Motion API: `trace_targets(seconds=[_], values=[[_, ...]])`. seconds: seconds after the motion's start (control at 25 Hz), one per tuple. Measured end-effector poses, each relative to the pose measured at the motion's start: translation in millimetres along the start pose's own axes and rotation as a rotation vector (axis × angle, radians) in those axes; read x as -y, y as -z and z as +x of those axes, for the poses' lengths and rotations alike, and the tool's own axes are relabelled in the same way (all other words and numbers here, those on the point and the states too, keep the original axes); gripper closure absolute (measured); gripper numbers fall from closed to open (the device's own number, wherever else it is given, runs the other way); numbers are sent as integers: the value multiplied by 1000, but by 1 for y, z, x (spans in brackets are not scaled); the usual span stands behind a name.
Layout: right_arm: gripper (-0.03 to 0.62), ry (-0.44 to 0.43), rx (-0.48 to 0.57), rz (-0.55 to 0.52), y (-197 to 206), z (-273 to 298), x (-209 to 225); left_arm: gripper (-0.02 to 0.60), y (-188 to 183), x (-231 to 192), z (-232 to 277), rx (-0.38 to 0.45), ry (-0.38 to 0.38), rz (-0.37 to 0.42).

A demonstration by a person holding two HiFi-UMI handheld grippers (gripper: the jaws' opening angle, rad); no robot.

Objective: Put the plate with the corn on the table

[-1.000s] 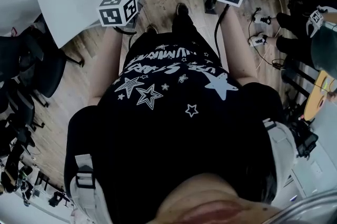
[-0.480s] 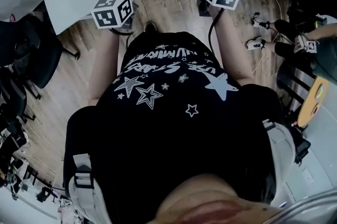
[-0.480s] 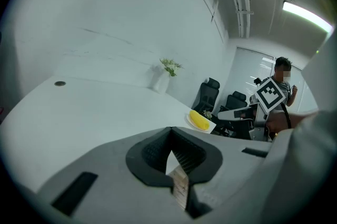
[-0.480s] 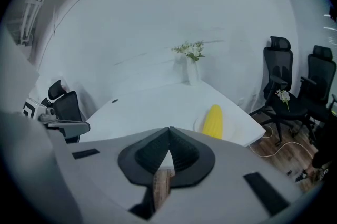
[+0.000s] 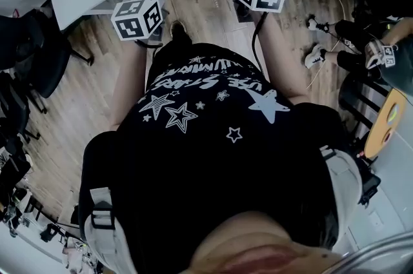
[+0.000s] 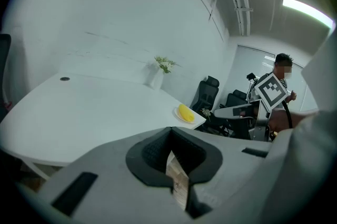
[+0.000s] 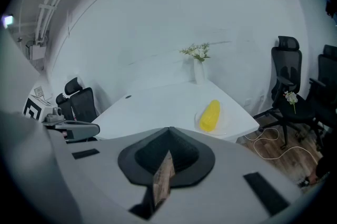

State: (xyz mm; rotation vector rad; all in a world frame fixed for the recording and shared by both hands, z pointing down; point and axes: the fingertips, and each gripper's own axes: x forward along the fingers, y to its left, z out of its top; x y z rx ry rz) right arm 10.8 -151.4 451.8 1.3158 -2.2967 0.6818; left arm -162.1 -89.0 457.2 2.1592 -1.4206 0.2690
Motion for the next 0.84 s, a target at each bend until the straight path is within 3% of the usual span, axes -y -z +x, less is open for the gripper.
trace_targets(seconds=[0.84], values=[[588, -86, 14, -83, 76, -122, 9, 577, 72, 113, -76, 26, -69, 4]])
